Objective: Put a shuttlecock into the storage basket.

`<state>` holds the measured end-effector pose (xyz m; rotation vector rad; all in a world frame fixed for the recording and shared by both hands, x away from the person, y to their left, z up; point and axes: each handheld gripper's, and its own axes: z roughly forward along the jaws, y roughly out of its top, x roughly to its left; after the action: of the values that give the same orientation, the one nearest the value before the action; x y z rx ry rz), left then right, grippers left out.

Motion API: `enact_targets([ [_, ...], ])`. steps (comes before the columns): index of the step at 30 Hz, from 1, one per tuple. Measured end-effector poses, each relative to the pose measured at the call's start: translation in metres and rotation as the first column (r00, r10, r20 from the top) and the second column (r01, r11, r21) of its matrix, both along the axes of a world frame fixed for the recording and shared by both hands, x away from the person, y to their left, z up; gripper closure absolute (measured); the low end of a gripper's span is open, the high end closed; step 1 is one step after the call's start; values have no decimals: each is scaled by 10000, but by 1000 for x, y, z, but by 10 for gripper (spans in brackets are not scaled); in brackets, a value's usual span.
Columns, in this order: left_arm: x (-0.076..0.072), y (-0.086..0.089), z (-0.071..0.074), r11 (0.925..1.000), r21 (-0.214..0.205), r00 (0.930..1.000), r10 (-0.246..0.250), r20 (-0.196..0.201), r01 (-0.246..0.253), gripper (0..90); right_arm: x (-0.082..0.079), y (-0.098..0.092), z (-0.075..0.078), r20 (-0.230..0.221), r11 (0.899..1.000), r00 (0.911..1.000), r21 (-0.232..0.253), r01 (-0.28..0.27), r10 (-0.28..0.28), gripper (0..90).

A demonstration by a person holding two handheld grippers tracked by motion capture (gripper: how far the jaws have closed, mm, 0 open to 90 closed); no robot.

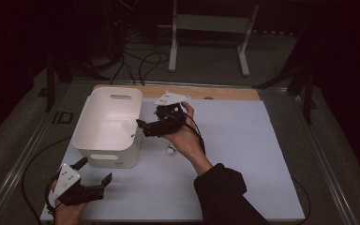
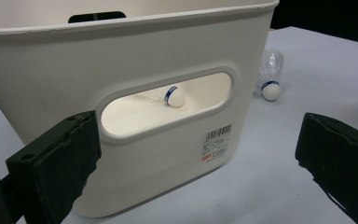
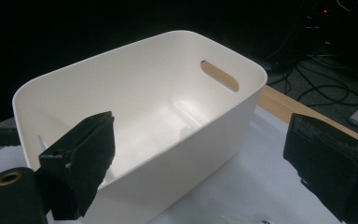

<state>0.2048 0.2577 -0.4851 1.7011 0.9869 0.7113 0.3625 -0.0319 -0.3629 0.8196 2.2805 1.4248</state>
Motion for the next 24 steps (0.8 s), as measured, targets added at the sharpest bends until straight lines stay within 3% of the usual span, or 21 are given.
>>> enact_targets([
  [24, 0, 0, 0, 10000, 15, 10000, 6, -12, -6, 8, 0, -17, -4, -38, 9988, 9988, 22, 485, -485, 88],
])
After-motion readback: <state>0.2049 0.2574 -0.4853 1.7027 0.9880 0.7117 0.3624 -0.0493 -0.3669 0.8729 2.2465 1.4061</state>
